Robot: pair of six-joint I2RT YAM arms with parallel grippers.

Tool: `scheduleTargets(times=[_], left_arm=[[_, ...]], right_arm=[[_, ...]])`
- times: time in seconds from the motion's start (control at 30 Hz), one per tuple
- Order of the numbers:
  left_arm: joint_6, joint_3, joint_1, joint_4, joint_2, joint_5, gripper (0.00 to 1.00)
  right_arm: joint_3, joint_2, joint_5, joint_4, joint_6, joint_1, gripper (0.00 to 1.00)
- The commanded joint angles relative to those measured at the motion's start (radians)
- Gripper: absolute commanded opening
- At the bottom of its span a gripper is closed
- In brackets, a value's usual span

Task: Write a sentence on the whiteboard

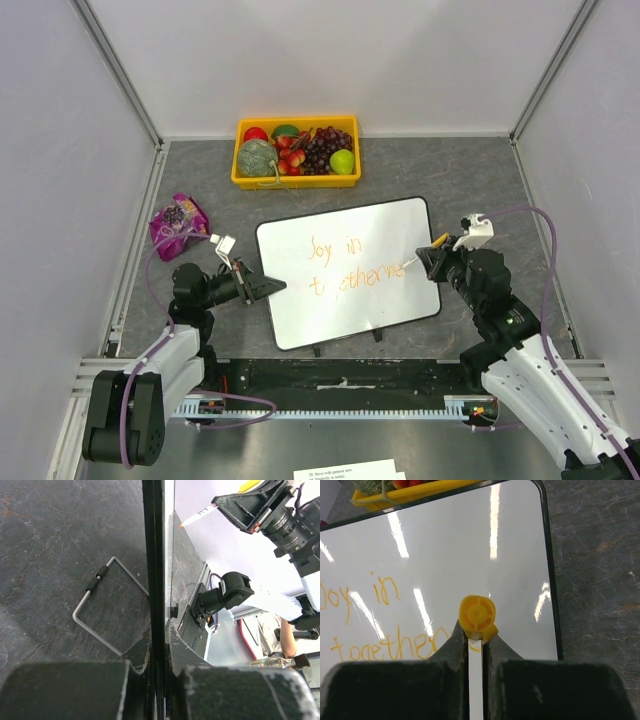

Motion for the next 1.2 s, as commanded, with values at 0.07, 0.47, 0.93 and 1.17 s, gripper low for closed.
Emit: scheduleTargets(times=[0.07,0.47,0.93,1.17], left_arm=[[0.090,-0.027,-0.001,0.018,-0.004,0.009,0.02],[0.092,-0.027,0.000,0.016,-0.006,0.009,0.02],[0.092,-0.028,0.000,0.016,-0.010,0.009,0.02],[0.092,-0.028,0.000,0.016,-0.010,0.010,0.02]], right_arm=[[0.086,0.005,0.096,-0.003,-0.033,-0.003,0.00],[0.081,0.058,0.144,-0.008,-0.066,-0.015,0.00],[0.041,0.091,0.124,0.032,-0.067,-0.036,0.00],[0.025,0.097,0.073,0.058,-0.063,-0.038,0.00]])
